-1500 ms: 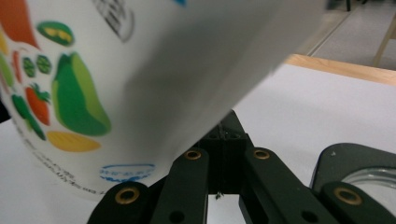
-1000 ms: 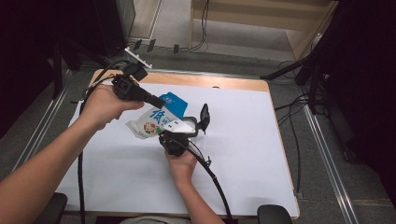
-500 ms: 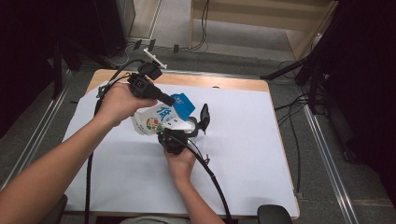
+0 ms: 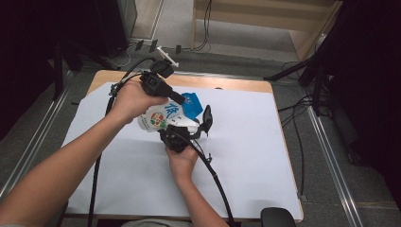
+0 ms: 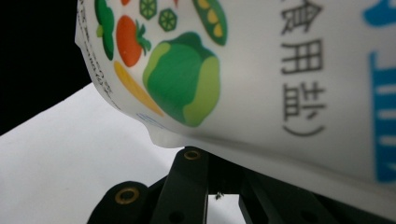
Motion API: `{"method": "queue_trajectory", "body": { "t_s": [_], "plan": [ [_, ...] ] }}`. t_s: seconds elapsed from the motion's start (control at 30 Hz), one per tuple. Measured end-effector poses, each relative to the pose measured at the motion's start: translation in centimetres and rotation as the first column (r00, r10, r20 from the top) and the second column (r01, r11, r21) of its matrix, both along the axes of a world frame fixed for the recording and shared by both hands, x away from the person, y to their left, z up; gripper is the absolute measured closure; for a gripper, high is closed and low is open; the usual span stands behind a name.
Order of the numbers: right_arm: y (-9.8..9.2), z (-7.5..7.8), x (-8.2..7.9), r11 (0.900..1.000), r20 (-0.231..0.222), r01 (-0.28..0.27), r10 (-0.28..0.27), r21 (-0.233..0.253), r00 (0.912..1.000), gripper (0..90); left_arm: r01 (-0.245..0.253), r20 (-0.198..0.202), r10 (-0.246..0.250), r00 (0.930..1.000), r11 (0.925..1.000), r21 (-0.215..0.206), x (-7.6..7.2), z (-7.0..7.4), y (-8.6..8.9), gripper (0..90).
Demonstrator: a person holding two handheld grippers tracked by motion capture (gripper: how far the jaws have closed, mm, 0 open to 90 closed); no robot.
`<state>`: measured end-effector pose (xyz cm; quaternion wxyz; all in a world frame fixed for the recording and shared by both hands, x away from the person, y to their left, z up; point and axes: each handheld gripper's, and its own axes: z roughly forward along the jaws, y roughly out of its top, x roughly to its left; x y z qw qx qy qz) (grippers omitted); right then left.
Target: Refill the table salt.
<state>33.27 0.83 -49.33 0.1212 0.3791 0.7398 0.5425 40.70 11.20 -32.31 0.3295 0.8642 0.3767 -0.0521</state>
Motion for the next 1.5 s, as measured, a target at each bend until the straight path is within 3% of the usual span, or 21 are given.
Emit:
{"method": "queue_trajectory", "body": {
  "t_s": [0.43, 0.83, 1.1, 1.5],
  "plan": [
    [0.0, 0.5, 0.4, 1.0, -0.001, -0.003, 0.003, 0.016, 1.0, 90.0, 0.005, 0.002, -0.005, 1.0, 1.0, -0.007, 0.1, 0.1, -0.6, 90.0],
    [0.1, 0.1, -0.2, 1.0, 0.006, -0.015, 0.015, -0.022, 0.9999, 87.5, -0.029, 0.003, 0.03, 0.9996, 0.9975, -0.064, -0.5, 0.7, 2.6, 90.0],
    [0.0, -0.2, -0.8, 0.998, 0.002, -0.038, 0.038, -0.046, 0.9993, 81.0, -0.048, 0.016, 0.049, 0.9987, 0.9976, -0.051, -0.7, 0.7, 3.7, 90.0],
    [-2.0, 0.3, -1.8, 0.997, 0.027, -0.042, 0.044, -0.062, 0.9987, 74.7, -0.041, 0.051, 0.046, 0.9976, 0.9958, -0.081, -2.8, 1.7, 6.6, 90.0]
  ]
}}
